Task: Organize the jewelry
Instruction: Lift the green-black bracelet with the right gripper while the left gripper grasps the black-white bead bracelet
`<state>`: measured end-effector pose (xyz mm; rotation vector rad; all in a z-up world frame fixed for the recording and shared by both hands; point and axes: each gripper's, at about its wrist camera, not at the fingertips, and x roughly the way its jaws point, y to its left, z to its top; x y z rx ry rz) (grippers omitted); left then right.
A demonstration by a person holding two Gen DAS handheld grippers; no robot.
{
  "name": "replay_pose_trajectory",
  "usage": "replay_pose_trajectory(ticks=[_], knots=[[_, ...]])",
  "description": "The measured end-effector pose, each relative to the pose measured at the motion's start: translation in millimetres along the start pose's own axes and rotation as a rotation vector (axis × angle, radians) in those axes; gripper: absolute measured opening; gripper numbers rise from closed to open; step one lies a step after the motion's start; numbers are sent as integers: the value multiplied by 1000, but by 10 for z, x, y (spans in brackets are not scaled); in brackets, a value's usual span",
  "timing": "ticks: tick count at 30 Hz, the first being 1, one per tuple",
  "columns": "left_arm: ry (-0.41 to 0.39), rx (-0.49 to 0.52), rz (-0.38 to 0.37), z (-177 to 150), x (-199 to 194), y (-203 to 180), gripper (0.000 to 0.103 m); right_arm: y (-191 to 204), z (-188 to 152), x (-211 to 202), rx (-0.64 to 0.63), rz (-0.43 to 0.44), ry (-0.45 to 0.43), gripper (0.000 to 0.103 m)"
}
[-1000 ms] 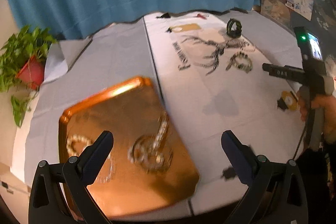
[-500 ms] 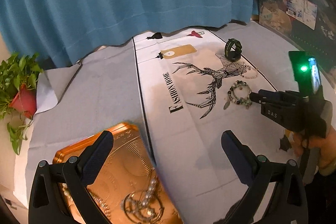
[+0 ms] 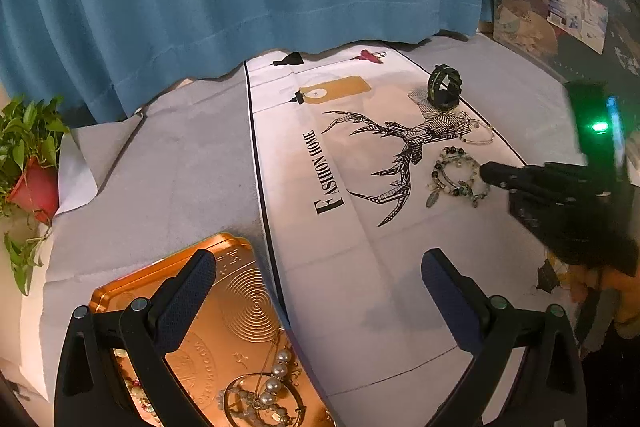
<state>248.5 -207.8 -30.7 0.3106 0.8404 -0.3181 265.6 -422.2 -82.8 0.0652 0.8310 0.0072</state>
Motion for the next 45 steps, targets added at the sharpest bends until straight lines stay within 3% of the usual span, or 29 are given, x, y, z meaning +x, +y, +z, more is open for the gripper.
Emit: replay_pose_trajectory(ticks=[5,10,14,17,22,25,27,28,30,34,35,36,37,38,41,45], knots=[[-8,-9,-35,87,55,-34,102,-174,-31,-329,31,6,-29,2],[-13,1,-156,362,378,-249,102,-539,-292,-228,60,-90,78,2],[59,50,-221,607,800,-491,102,-736,-344,-243,144,-28,59,5],[80,71,-258,734,996,-586,102,-653,-255,-251,106,27,26,6],[128,119,-278,861,1259,-683,102,-396,-114,-52,14,76,65,9],[161,152,-302,861,1383,-748,101,-305,-129,61,-23,59,87,22],[180,186,-308,839,1456,-801,97,-270,-131,81,-45,56,77,37],[191,203,-308,822,1494,-826,95,-245,-125,92,-57,53,73,39],[215,232,-305,770,1570,-873,87,-192,-119,124,-89,30,67,42],[175,237,-331,730,1532,-877,76,-129,-109,159,-144,-6,67,42],[169,249,-341,728,1509,-894,64,-135,-104,164,-142,-7,67,41],[160,264,-355,734,1475,-922,37,-131,-103,168,-145,-11,66,36],[161,278,-373,743,1448,-954,18,-103,-102,165,-162,-11,63,26],[177,285,-398,743,1422,-989,5,-62,-105,163,-186,-21,68,3],[206,259,-424,738,1358,-968,6,-22,-135,113,-186,-39,95,3],[159,178,-441,682,989,-696,6,-108,-190,-202,-153,-79,61,3]])
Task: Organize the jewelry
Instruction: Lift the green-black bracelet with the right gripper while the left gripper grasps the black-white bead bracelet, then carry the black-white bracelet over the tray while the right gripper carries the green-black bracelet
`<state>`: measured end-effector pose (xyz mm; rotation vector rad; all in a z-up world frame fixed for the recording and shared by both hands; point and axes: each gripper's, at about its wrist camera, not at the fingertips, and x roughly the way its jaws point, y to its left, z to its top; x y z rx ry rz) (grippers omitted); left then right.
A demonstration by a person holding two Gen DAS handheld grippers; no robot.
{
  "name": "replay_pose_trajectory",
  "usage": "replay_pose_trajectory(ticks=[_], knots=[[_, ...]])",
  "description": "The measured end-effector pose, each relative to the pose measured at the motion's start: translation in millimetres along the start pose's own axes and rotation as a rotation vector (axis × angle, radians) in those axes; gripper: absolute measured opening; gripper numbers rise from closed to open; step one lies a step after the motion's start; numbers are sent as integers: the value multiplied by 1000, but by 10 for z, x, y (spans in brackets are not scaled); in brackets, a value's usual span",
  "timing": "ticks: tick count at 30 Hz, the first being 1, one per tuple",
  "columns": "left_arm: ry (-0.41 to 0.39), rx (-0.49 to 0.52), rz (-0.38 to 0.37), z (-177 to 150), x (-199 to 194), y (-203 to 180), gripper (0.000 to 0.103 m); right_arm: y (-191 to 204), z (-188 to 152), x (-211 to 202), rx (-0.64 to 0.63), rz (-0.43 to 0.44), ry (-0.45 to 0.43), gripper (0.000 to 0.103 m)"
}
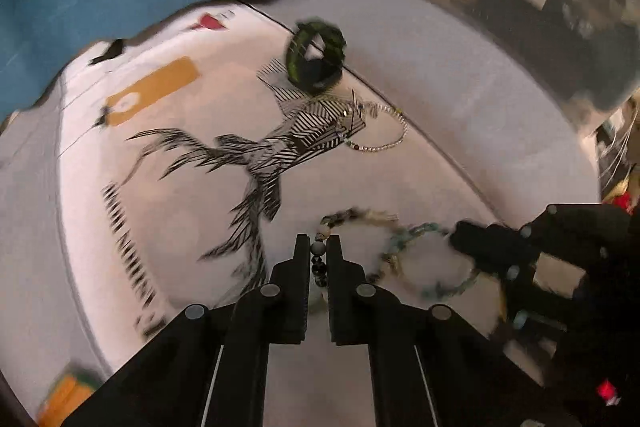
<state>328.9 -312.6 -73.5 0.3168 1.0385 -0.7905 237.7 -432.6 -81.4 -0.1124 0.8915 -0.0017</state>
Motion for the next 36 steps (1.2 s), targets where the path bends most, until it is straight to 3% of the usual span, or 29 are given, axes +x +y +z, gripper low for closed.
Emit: replay_pose_trajectory(ticks=[8,15,29,36], knots=[[-152,-40,36,-439,-1171,-82,6,19,-39,-779,13,-67,-85,3],[-218,-98,104,-1174,-1913,-270,6,376,-207,-1355,18,-47,-113,3],[-245,-220,217,-2632,-2602,-494,6,1626,-909,-2168,-91,88,-105,3],[-277,-259,239,-3019,-2822,-456,6,2074,-1059,-2274,-155,135,-87,3]])
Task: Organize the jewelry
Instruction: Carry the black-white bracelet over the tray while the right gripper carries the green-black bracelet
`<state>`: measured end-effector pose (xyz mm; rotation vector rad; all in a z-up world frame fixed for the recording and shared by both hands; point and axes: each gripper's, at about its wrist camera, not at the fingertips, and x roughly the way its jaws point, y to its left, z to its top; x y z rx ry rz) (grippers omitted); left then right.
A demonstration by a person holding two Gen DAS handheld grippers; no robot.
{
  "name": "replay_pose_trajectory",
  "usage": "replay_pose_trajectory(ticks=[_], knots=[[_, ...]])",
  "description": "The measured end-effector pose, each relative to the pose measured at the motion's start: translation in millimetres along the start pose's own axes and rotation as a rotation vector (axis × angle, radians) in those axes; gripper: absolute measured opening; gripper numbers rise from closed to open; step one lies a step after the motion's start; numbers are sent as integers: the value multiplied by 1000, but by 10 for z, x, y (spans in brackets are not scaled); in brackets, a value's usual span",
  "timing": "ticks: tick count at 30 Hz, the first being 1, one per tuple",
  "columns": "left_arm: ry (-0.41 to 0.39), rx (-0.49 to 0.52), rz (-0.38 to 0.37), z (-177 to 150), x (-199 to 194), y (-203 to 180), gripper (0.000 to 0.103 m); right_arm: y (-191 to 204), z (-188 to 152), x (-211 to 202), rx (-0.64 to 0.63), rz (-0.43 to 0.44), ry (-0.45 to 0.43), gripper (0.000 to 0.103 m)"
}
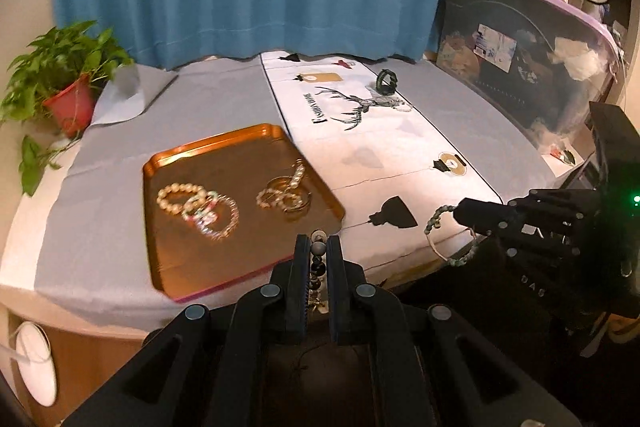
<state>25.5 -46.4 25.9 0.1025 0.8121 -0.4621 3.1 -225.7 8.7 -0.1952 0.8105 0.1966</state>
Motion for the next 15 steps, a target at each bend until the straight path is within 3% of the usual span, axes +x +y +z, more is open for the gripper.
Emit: replay_pose_trajectory(ticks=[15], knots=[[9,-46,24,-35,165,360,6,283,225,274,-66,14,38,3]])
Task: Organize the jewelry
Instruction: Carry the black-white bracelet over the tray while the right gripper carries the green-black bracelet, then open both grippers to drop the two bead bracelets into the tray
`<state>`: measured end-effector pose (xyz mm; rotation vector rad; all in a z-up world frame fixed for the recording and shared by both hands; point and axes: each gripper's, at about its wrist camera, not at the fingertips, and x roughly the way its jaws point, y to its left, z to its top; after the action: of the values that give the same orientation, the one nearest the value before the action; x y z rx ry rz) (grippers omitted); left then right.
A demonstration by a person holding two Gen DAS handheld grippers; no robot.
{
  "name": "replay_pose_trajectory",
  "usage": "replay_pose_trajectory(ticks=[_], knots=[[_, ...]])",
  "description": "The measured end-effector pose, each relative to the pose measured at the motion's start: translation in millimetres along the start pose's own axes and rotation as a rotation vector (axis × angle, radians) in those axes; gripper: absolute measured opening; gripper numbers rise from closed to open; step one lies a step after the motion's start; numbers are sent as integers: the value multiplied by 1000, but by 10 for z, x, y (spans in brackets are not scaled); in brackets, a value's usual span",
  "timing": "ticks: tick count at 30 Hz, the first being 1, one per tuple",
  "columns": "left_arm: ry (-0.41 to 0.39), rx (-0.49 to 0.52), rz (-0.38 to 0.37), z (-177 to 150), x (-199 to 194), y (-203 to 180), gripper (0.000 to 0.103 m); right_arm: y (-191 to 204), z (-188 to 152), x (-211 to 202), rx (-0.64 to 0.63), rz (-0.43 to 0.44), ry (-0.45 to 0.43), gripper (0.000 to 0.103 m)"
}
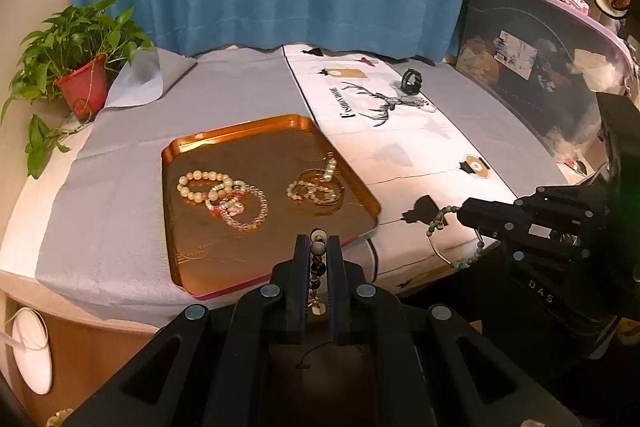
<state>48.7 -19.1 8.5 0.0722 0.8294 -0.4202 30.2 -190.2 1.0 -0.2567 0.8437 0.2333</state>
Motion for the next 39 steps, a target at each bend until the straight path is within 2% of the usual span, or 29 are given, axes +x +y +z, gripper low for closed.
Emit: replay_pose_trajectory(ticks=[8,26,35,37,38,39], knots=[[0,-20,12,141,174,213,6,21,250,264,-5,16,2,3],[-31,-48,99,684,689,687,6,47,1028,963,26,65,-46,3],[5,-69,123,777,1029,839,7,60,1154,1389,46,79,-14,4],[31,-90,124,776,1119,880,25,33,1136,1514,60,80,31,7],[60,-102,138,770,1177,903,65,22,1116,1586,66,74,72,13],[86,-115,180,756,1219,919,100,11,1085,1636,72,62,104,30]])
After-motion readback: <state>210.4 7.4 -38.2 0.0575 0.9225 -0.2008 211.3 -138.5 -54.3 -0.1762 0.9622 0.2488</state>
